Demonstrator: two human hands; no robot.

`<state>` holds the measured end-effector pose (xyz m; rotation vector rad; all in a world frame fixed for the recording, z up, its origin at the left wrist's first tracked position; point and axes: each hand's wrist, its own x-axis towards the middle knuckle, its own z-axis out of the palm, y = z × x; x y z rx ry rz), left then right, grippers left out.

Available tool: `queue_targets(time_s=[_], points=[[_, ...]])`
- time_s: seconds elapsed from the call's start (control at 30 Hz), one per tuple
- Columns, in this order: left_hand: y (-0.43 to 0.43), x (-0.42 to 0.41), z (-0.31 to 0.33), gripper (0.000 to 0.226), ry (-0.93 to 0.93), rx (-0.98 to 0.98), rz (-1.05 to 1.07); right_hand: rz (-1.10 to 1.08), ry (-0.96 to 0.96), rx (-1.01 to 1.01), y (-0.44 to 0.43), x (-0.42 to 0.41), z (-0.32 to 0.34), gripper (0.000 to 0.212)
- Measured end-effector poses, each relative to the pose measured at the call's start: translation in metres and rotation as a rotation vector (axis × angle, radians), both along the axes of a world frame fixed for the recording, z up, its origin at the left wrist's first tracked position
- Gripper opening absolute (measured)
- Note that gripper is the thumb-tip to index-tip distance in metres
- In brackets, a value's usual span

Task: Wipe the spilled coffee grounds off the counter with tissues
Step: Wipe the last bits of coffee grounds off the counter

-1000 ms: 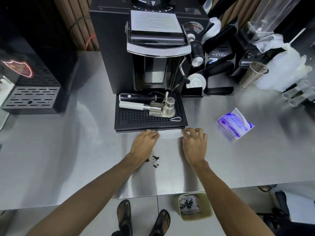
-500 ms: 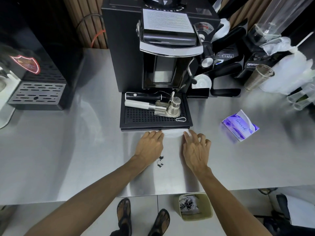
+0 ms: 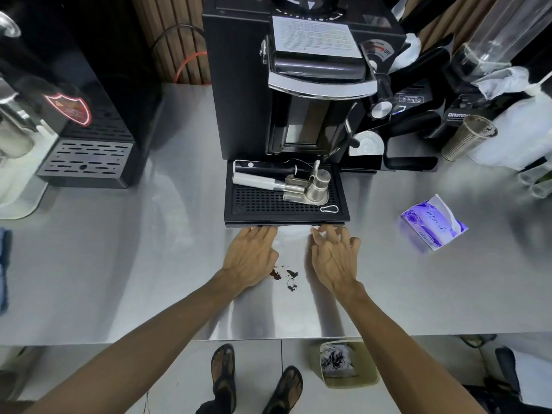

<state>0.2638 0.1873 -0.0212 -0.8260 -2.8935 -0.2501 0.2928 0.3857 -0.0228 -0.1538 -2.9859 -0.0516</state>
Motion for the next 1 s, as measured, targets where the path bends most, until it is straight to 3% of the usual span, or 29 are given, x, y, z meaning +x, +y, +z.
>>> queue_targets(time_s=[0.2, 0.4, 0.47, 0.6, 0.77, 0.87, 1.0], points=[[-0.037, 0.007, 0.003, 0.038, 0.029, 0.058, 0.097, 0.09, -0.064, -0.014, -0.035, -0.004, 0.004, 0.032], [-0.076, 0.011, 0.002, 0.037, -0.026, 0.162, 0.198, 0.165, -0.09, -0.069, -0.079, -0.012, 0.004, 0.031], [-0.082, 0.015, 0.003, 0.036, -0.077, 0.242, 0.233, 0.192, -0.094, -0.062, -0.092, -0.013, 0.003, 0.033], [-0.085, 0.016, 0.007, 0.057, -0.234, 0.317, 0.289, 0.212, -0.091, -0.08, -0.094, -0.013, 0.001, 0.05], [-0.085, 0.019, 0.006, 0.067, -0.137, 0.29, 0.252, 0.287, -0.102, -0.091, -0.092, -0.015, 0.005, 0.052], [-0.085, 0.02, 0.003, 0.06, -0.087, 0.241, 0.258, 0.326, -0.116, -0.098, -0.103, -0.016, 0.007, 0.047], [-0.094, 0.029, -0.006, 0.031, 0.013, 0.205, 0.243, 0.366, -0.111, -0.198, -0.102, -0.021, 0.008, 0.031]])
